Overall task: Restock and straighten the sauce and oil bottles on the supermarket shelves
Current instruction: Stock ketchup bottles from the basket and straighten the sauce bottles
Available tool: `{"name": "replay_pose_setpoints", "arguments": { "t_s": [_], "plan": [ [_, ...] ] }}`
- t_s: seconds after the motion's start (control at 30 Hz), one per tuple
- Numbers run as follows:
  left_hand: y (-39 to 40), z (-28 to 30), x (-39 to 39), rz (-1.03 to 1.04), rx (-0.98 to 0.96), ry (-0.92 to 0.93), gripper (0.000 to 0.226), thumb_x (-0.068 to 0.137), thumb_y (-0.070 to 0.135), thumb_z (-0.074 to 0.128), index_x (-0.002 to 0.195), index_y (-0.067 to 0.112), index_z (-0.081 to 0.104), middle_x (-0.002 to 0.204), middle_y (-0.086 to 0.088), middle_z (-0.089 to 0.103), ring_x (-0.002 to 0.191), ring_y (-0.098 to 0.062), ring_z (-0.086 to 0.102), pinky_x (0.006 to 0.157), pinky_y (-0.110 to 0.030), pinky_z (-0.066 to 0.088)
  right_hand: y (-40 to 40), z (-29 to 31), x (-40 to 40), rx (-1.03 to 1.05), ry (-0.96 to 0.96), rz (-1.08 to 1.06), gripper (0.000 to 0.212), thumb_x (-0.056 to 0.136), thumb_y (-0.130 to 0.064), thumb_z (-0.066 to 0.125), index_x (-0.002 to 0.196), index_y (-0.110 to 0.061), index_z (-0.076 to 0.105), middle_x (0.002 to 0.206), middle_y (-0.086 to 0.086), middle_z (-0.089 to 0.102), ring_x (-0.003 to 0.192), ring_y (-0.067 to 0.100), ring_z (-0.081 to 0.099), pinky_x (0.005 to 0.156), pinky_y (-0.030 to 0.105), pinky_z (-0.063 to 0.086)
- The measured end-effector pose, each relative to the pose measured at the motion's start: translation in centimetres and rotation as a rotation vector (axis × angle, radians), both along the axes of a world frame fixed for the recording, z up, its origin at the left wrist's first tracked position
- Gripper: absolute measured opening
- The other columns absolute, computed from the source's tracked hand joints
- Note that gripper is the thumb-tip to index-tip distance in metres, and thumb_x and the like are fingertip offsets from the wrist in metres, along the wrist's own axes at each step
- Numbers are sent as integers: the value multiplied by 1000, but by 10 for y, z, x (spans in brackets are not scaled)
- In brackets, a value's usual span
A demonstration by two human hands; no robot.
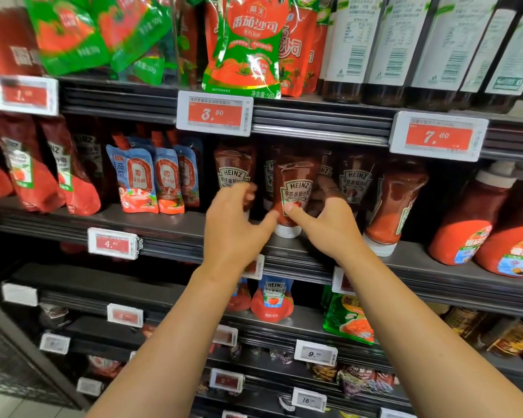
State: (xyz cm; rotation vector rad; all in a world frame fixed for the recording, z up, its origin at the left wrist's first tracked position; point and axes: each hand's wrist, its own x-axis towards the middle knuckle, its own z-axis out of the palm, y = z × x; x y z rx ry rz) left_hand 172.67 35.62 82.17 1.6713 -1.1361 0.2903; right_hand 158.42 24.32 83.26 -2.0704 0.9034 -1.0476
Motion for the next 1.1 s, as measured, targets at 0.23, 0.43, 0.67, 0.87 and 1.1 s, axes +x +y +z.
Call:
{"name": "replay_pose_setpoints", "arguments": {
  "t_s": [0.23, 0.43, 0.67, 0.87, 1.1],
  "plan": [
    [-7, 3, 31, 204, 156, 148, 85, 72, 45, 87, 131, -2, 49, 119, -12, 47, 112, -28, 50, 88, -27, 40, 17, -7, 26, -69, 84, -264, 41, 78, -55, 79, 72, -31, 46, 69, -14, 52, 61, 2, 52, 45, 10, 31],
    [-16, 1, 41, 172, 226, 134, 73, 75, 42, 86, 126, 0, 55, 111, -17, 62, 105, -33, 61, 86, -35, 52, 19, -8, 41, -122, 199, -335, 49, 79, -55, 79, 90, -13, 56, 85, 3, 61, 77, 21, 60, 54, 24, 39],
    [-12, 5, 44, 132, 242, 172, 68, 76, 40, 86, 124, 0, 57, 115, -16, 65, 108, -30, 64, 92, -42, 55, 21, -7, 52, -146, 215, -345, 48, 82, -51, 78, 72, -18, 45, 63, -9, 43, 67, 22, 56, 46, 22, 32],
    [-17, 3, 45, 132, 236, 162, 66, 78, 39, 85, 124, 0, 58, 113, -16, 66, 107, -29, 63, 92, -40, 55, 22, -6, 61, -160, 214, -344, 46, 82, -50, 78, 84, -14, 50, 84, 10, 69, 78, 28, 67, 58, 28, 45],
    [-22, -1, 45, 160, 251, 140, 72, 77, 43, 84, 128, 0, 55, 112, -16, 62, 109, -29, 58, 84, -25, 43, 18, -9, 62, -130, 224, -329, 56, 82, -54, 76, 104, -5, 61, 87, 6, 69, 82, 25, 68, 57, 24, 42]
  ]
}}
